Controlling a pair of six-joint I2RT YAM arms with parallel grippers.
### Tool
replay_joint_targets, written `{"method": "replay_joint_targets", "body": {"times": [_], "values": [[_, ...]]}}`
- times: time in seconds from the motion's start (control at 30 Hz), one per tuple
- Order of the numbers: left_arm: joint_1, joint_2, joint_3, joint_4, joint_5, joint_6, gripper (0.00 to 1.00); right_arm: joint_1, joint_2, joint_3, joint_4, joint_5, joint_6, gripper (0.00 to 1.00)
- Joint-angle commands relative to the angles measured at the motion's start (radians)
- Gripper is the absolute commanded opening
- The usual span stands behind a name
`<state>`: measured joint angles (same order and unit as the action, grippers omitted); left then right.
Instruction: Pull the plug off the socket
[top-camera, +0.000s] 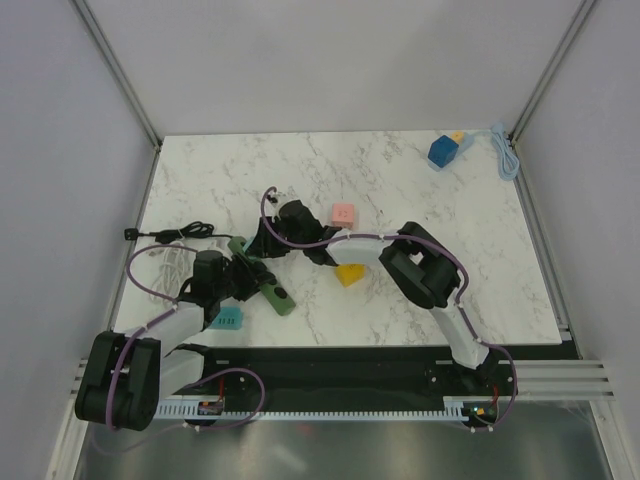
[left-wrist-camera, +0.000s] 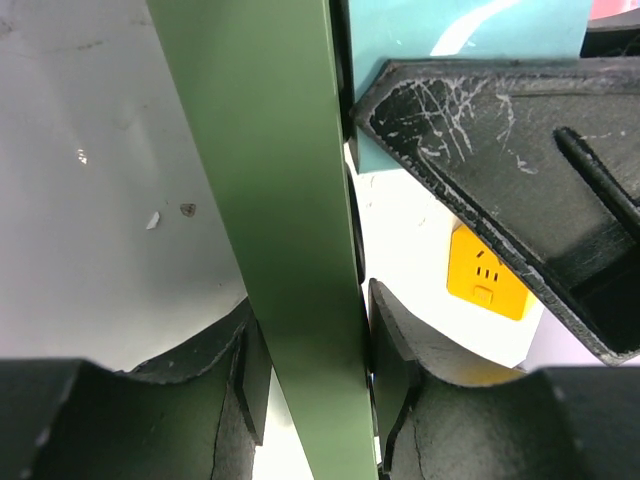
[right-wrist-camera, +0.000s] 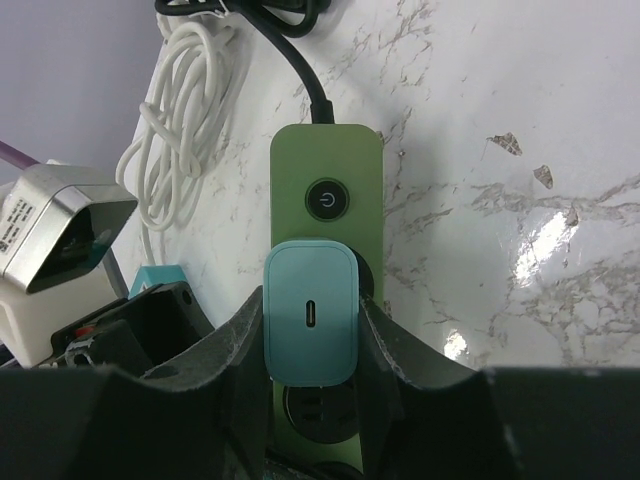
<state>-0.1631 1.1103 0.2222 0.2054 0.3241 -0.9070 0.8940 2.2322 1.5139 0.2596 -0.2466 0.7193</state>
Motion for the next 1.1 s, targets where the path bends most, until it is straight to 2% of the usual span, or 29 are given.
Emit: {"method": "replay_joint_targets", "body": {"times": [0.0,0.57,0.8,0.93,1.07], "values": [[-0.004,0.020,0.003,0.012,0.030,0.066,0.02,-0.049,-0.091,-0.067,0.071,0.038,0.012,0.00],[0.002,-0.004,0.011,-0.009,0.032,0.066,0.02,-0.144,-0.167,-0.214,0.228,-0.008,0.127,0.00],[0.002,-0.017,0.009,-0.015,0.038,0.063,0.02,-0.187,-0.204,-0.262,0.242,-0.008,0.132,0.00],[0.004,-0.024,0.015,-0.027,0.033,0.069,0.02,-0.205,-0.232,-0.300,0.234,-0.002,0.117,0.00],[0.004,-0.032,0.016,-0.027,0.043,0.072,0.02,-0.213,-0.266,-0.325,0.187,0.010,0.017,0.00]]}}
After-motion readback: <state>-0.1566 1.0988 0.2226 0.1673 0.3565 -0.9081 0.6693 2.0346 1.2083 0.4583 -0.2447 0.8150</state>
